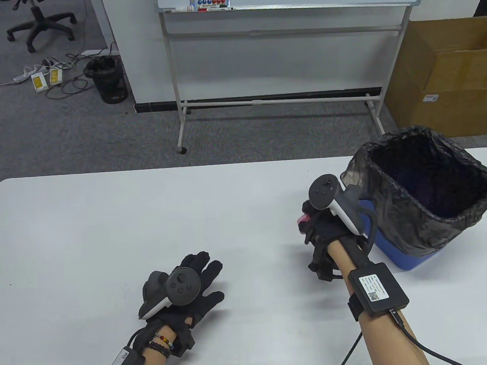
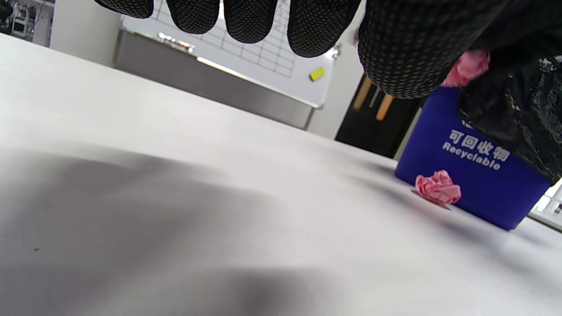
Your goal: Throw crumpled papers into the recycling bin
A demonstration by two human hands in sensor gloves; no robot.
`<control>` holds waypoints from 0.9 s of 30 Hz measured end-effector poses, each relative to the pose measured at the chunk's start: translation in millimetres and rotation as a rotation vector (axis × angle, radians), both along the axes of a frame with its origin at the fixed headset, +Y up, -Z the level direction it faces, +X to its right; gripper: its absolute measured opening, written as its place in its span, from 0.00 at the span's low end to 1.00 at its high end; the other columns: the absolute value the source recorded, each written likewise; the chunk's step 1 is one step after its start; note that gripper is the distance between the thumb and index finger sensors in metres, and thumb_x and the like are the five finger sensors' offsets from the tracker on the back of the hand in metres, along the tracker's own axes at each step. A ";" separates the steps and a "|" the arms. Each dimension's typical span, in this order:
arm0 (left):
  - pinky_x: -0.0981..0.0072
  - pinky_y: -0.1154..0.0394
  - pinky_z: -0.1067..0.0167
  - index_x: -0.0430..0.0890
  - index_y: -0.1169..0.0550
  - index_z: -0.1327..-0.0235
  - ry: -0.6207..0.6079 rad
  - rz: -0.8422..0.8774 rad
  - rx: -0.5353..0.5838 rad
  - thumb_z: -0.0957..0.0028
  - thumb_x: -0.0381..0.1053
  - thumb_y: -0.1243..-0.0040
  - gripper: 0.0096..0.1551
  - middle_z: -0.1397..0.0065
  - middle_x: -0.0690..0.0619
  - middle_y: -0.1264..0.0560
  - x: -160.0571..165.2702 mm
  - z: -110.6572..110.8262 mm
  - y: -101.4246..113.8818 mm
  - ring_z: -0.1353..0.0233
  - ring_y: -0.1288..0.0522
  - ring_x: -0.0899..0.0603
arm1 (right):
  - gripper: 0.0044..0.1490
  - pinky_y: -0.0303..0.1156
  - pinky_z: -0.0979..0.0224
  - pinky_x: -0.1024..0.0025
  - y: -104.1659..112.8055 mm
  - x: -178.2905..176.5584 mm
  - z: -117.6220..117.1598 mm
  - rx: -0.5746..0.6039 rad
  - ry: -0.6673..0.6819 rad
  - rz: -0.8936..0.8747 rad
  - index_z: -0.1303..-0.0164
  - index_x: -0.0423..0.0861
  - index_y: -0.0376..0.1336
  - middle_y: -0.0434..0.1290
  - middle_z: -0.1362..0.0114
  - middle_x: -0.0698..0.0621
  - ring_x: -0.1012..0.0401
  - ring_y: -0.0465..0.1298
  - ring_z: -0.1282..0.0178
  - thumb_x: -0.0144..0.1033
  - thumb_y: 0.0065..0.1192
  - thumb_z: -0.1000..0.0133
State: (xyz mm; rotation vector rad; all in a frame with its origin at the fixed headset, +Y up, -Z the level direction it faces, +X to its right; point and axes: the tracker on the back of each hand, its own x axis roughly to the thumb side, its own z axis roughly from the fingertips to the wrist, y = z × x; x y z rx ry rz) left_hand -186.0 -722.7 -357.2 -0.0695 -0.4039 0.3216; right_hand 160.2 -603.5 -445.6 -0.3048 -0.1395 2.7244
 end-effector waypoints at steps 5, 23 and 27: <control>0.29 0.46 0.25 0.52 0.37 0.21 0.001 0.000 -0.003 0.51 0.63 0.37 0.44 0.11 0.42 0.47 0.1 0.2 0.4 0.15 0.48 0.29 | 0.40 0.84 0.38 0.71 49.0 27.4 19.4 0.425 -0.164 0.080 0.36 0.54 0.70 0.78 0.31 0.53 0.54 0.83 0.34 0.42 0.81 0.62; 0.29 0.46 0.26 0.52 0.37 0.21 0.013 -0.001 0.000 0.51 0.63 0.37 0.44 0.11 0.42 0.47 -2.4 -0.9 0.5 0.15 0.48 0.29 | 0.61 0.58 0.17 0.45 70.6 100.9 32.8 0.295 -0.459 0.341 0.19 0.60 0.44 0.49 0.12 0.55 0.47 0.54 0.11 0.61 0.69 0.60; 0.28 0.46 0.26 0.52 0.37 0.21 0.013 -0.005 0.008 0.50 0.62 0.37 0.44 0.11 0.42 0.47 -1.8 0.1 0.9 0.15 0.49 0.29 | 0.61 0.57 0.17 0.46 73.4 81.0 35.8 0.304 -0.363 0.350 0.19 0.60 0.44 0.51 0.12 0.55 0.49 0.54 0.10 0.62 0.69 0.60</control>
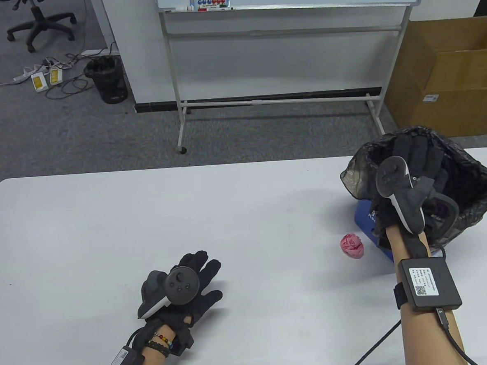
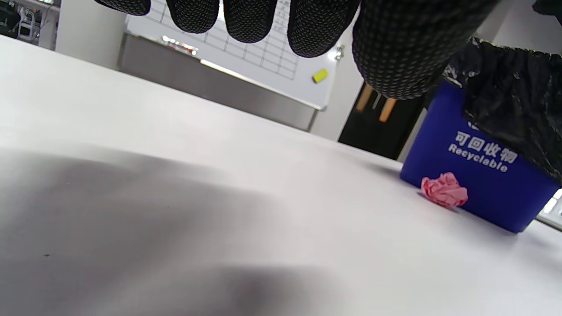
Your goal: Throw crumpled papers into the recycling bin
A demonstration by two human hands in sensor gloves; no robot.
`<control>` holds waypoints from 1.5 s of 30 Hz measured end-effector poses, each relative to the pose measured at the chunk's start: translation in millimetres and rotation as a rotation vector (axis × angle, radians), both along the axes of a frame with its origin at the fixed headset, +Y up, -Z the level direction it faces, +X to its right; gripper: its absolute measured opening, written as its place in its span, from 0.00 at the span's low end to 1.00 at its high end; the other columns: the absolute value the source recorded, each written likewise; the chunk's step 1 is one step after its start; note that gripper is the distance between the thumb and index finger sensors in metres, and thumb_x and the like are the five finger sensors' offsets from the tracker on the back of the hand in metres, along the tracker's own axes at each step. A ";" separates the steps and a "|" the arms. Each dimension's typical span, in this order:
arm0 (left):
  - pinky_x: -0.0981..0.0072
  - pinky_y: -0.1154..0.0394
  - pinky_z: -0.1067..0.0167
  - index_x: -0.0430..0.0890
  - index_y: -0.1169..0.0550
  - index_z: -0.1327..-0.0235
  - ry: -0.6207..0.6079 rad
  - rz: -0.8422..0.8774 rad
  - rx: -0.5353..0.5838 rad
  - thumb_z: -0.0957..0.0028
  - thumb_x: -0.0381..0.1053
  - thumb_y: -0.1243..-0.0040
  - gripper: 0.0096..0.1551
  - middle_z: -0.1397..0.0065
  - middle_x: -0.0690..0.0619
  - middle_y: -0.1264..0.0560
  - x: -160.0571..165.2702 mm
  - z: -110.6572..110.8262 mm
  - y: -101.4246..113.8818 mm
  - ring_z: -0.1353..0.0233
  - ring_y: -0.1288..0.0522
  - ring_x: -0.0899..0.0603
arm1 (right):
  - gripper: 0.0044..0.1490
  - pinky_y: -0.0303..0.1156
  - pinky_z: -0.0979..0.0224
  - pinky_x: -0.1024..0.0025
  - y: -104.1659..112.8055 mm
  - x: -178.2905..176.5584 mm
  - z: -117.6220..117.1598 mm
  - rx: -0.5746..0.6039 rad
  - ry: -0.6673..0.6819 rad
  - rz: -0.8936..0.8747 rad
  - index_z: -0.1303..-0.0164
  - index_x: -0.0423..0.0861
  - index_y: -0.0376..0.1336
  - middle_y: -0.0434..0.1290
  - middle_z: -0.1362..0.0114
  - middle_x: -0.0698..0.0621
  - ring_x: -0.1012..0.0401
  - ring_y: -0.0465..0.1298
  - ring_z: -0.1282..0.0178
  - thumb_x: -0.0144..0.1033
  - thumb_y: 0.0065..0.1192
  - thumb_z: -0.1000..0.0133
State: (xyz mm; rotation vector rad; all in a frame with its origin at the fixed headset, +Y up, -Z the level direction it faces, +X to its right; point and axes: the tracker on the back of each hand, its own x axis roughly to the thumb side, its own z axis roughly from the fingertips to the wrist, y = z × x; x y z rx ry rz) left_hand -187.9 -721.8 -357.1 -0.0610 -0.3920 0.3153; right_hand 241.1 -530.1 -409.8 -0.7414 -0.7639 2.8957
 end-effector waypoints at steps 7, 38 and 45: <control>0.27 0.47 0.26 0.52 0.38 0.20 -0.001 0.007 0.001 0.50 0.63 0.38 0.45 0.11 0.42 0.47 0.2 -0.2 -0.7 0.15 0.48 0.29 | 0.58 0.62 0.19 0.49 -6.7 -61.4 7.4 -0.064 0.190 0.082 0.19 0.59 0.49 0.59 0.14 0.54 0.50 0.61 0.13 0.62 0.68 0.59; 0.27 0.47 0.26 0.52 0.37 0.21 0.008 -0.001 -0.008 0.50 0.64 0.38 0.44 0.11 0.42 0.47 -1.4 -0.7 0.9 0.15 0.49 0.29 | 0.57 0.63 0.19 0.47 -200.5 -78.5 -39.5 -0.608 0.081 0.121 0.19 0.62 0.47 0.54 0.12 0.53 0.46 0.60 0.12 0.63 0.66 0.58; 0.27 0.47 0.26 0.52 0.37 0.21 0.010 -0.007 -0.011 0.50 0.64 0.38 0.44 0.11 0.42 0.47 -1.6 -0.6 1.2 0.15 0.49 0.29 | 0.52 0.66 0.21 0.45 -215.1 -66.0 -42.8 -0.643 0.018 0.084 0.21 0.64 0.48 0.55 0.13 0.54 0.42 0.62 0.14 0.58 0.65 0.55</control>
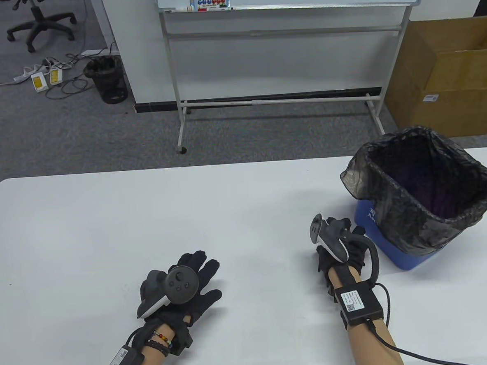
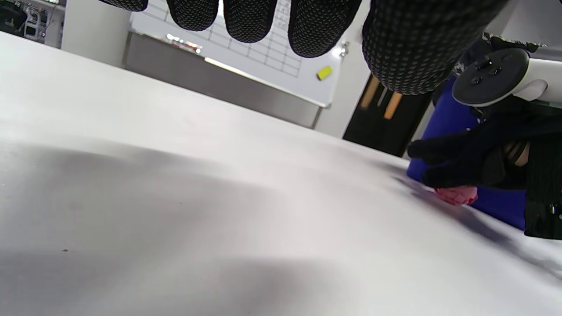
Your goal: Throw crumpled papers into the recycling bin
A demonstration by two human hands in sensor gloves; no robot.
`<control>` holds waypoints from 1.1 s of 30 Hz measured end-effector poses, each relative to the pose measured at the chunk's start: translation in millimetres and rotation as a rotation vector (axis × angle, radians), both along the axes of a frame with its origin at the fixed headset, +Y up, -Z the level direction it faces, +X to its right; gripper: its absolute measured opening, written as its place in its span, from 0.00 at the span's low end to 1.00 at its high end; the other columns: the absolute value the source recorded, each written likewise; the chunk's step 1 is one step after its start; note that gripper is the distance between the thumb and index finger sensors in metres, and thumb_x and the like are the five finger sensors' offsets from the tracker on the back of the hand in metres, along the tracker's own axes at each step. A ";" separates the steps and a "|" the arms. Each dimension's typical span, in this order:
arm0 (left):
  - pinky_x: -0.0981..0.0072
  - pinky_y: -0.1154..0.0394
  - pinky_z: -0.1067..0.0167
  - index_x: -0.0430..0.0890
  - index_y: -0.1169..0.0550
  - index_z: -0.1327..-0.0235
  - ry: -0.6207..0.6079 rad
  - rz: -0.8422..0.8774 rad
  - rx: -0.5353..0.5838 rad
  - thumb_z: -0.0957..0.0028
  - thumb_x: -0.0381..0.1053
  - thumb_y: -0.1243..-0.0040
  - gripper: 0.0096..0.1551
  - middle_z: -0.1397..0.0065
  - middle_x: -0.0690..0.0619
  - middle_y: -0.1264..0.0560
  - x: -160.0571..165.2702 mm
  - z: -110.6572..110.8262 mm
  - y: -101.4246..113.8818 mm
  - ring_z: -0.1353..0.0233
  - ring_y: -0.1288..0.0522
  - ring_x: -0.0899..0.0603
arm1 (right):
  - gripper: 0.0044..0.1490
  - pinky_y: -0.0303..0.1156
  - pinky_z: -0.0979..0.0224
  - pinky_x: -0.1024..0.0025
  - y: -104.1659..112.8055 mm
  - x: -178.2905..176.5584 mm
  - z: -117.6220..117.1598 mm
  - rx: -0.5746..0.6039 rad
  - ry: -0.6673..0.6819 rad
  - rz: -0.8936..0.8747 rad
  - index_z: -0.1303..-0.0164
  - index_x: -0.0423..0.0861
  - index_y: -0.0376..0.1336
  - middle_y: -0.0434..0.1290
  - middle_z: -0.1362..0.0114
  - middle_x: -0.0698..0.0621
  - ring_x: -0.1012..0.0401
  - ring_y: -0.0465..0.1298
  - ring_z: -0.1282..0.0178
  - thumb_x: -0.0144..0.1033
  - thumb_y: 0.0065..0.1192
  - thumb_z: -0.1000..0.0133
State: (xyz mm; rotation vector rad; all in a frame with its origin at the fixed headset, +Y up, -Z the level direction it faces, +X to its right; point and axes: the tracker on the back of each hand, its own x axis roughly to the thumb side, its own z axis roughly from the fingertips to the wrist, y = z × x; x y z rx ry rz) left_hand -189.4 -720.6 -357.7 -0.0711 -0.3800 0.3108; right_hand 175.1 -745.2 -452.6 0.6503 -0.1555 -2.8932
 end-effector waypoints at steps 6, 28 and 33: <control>0.27 0.47 0.26 0.52 0.37 0.21 -0.001 -0.005 -0.004 0.50 0.64 0.38 0.44 0.11 0.42 0.47 0.2 0.0 -0.2 0.15 0.49 0.29 | 0.43 0.74 0.26 0.60 -8.1 7.5 -7.3 0.009 -0.043 0.059 0.25 0.61 0.59 0.63 0.17 0.52 0.48 0.70 0.19 0.45 0.70 0.53; 0.27 0.47 0.26 0.52 0.37 0.21 -0.006 -0.001 -0.005 0.50 0.64 0.38 0.44 0.11 0.42 0.47 2.0 -0.5 -0.7 0.15 0.49 0.29 | 0.32 0.84 0.36 0.72 8.3 5.7 -3.2 0.142 0.051 -0.041 0.40 0.56 0.73 0.76 0.28 0.53 0.53 0.81 0.30 0.41 0.76 0.58; 0.27 0.47 0.26 0.53 0.37 0.21 -0.005 -0.001 -0.002 0.50 0.64 0.38 0.44 0.11 0.42 0.47 1.8 -0.4 -0.6 0.15 0.49 0.29 | 0.33 0.84 0.36 0.72 34.6 -5.2 8.6 0.104 0.110 -0.224 0.39 0.56 0.73 0.76 0.28 0.52 0.52 0.81 0.30 0.41 0.76 0.58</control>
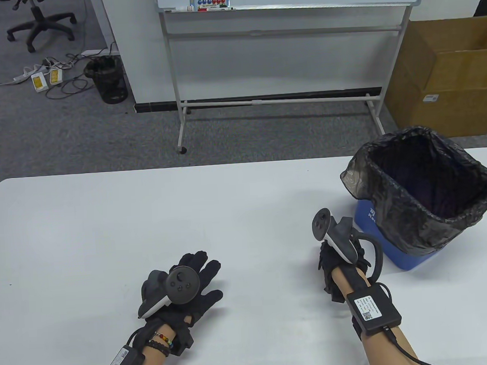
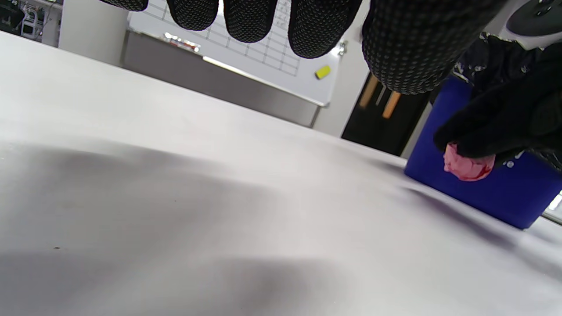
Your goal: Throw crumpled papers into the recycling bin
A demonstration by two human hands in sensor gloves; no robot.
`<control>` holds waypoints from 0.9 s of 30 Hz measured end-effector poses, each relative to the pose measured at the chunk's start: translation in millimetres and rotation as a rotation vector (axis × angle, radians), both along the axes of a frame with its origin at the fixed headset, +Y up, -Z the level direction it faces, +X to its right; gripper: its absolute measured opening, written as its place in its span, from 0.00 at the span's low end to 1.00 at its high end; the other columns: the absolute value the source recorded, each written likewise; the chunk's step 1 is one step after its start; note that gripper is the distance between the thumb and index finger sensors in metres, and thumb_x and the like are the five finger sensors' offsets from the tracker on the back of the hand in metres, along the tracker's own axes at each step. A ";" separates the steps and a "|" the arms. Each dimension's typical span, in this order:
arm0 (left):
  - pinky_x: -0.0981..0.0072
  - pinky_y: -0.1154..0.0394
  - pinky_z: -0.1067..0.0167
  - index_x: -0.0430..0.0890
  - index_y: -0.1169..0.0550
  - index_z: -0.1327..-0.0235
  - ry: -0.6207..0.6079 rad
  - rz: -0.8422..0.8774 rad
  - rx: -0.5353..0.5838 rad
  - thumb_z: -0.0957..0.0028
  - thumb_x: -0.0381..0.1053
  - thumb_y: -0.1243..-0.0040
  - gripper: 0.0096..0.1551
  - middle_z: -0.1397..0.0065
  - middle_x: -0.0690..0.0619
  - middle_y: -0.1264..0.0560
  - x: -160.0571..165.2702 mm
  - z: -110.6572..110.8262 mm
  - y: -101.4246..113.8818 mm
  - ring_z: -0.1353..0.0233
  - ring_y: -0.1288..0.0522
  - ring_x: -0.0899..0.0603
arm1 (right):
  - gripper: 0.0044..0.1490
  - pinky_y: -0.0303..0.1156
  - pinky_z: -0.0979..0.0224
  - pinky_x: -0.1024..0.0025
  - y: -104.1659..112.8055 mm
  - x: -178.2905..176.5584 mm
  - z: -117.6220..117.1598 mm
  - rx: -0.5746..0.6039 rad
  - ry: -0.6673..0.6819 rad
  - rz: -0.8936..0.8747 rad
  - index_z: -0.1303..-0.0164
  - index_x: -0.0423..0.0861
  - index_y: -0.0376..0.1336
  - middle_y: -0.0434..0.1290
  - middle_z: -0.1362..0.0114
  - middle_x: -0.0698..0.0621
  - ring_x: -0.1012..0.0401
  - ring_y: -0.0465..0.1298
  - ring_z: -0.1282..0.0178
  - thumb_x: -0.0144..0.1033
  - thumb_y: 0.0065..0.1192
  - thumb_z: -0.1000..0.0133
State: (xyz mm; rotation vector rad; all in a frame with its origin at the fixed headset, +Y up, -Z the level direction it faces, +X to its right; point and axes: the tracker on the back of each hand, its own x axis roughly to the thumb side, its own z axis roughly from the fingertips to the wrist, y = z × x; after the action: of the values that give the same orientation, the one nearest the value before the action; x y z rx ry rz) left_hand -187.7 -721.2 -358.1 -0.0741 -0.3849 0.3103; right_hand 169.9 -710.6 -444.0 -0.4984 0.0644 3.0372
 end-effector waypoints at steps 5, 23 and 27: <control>0.28 0.47 0.26 0.53 0.37 0.21 -0.001 -0.003 0.000 0.50 0.64 0.38 0.44 0.11 0.42 0.47 0.4 0.3 -0.3 0.15 0.49 0.29 | 0.33 0.84 0.36 0.71 18.7 -4.5 7.1 -0.042 0.041 -0.123 0.39 0.56 0.73 0.76 0.28 0.52 0.52 0.81 0.30 0.41 0.77 0.57; 0.27 0.47 0.26 0.52 0.37 0.21 -0.004 -0.001 -0.001 0.50 0.64 0.38 0.44 0.11 0.42 0.47 1.2 0.4 -0.5 0.15 0.49 0.29 | 0.33 0.84 0.36 0.70 113.6 31.9 19.7 0.044 0.002 -0.491 0.39 0.54 0.74 0.76 0.29 0.51 0.51 0.81 0.31 0.40 0.78 0.58; 0.27 0.47 0.26 0.53 0.37 0.21 -0.003 -0.004 -0.003 0.50 0.64 0.38 0.44 0.11 0.42 0.47 1.0 0.1 -0.9 0.15 0.49 0.29 | 0.32 0.84 0.36 0.70 149.0 54.3 25.9 0.323 -0.065 -0.540 0.41 0.54 0.74 0.77 0.29 0.51 0.52 0.82 0.32 0.40 0.79 0.59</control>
State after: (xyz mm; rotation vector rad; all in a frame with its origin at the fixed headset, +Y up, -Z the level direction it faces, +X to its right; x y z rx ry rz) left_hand -186.6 -722.1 -358.0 -0.0786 -0.3867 0.3067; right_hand 224.2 -561.5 -418.1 -0.4594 -0.2491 2.4388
